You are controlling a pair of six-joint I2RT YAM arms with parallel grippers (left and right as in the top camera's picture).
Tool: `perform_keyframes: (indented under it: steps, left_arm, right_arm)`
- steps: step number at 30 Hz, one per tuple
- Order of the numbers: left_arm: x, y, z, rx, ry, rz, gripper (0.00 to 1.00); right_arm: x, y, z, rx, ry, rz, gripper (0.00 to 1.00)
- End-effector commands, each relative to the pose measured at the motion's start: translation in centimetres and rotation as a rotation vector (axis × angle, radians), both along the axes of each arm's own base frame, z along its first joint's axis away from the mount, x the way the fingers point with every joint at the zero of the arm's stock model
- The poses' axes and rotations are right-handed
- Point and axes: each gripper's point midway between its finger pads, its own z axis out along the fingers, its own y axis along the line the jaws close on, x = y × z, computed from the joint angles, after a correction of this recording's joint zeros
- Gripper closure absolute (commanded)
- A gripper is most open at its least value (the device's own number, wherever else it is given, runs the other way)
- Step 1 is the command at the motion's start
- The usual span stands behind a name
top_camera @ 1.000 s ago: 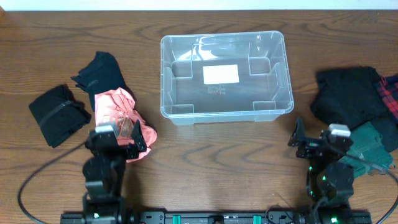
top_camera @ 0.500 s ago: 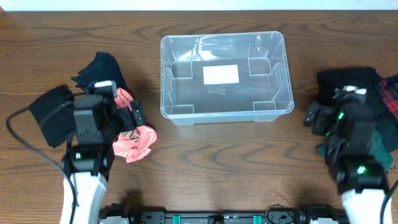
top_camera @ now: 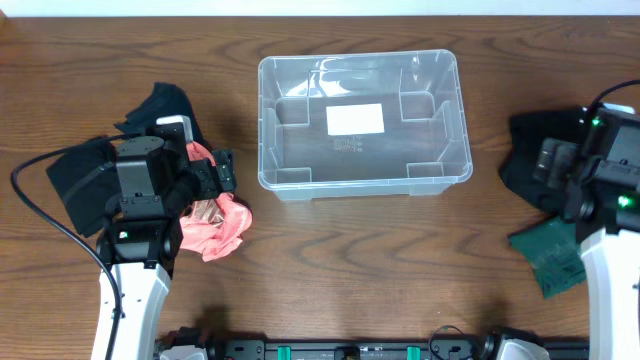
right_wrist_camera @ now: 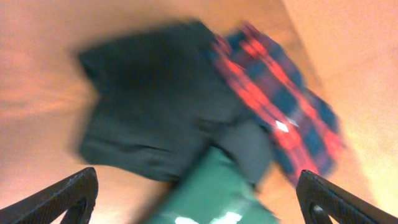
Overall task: Pack container
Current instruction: 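Reach the right gripper to the red plaid shirt and grasp it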
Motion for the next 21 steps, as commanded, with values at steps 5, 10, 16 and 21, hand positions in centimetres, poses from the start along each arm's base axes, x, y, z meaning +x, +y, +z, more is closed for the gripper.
perform_keyframes:
  steps: [5, 10, 16, 21]
  left_arm:
    - [0.7, 0.4, 1.3, 0.019, -0.041, 0.013, 0.02]
    - [0.7, 0.4, 1.3, 0.019, -0.04, 0.013, 0.02]
    - [0.7, 0.4, 1.3, 0.019, -0.04, 0.013, 0.02]
    - [0.7, 0.4, 1.3, 0.019, -0.04, 0.013, 0.02]
  right_arm:
    - [-2.4, -7.6, -3.7, -0.154, 0.292, -0.103, 0.01]
    - [-3.2, -11.6, -5.9, -0.202, 0.359, -0.229, 0.01]
    - [-3.9, -14.3, -8.9, -0.178, 0.407, -0.287, 0.01]
    - [-4.6, -17.0, -10.7, -0.184, 0.423, -0.324, 0.01]
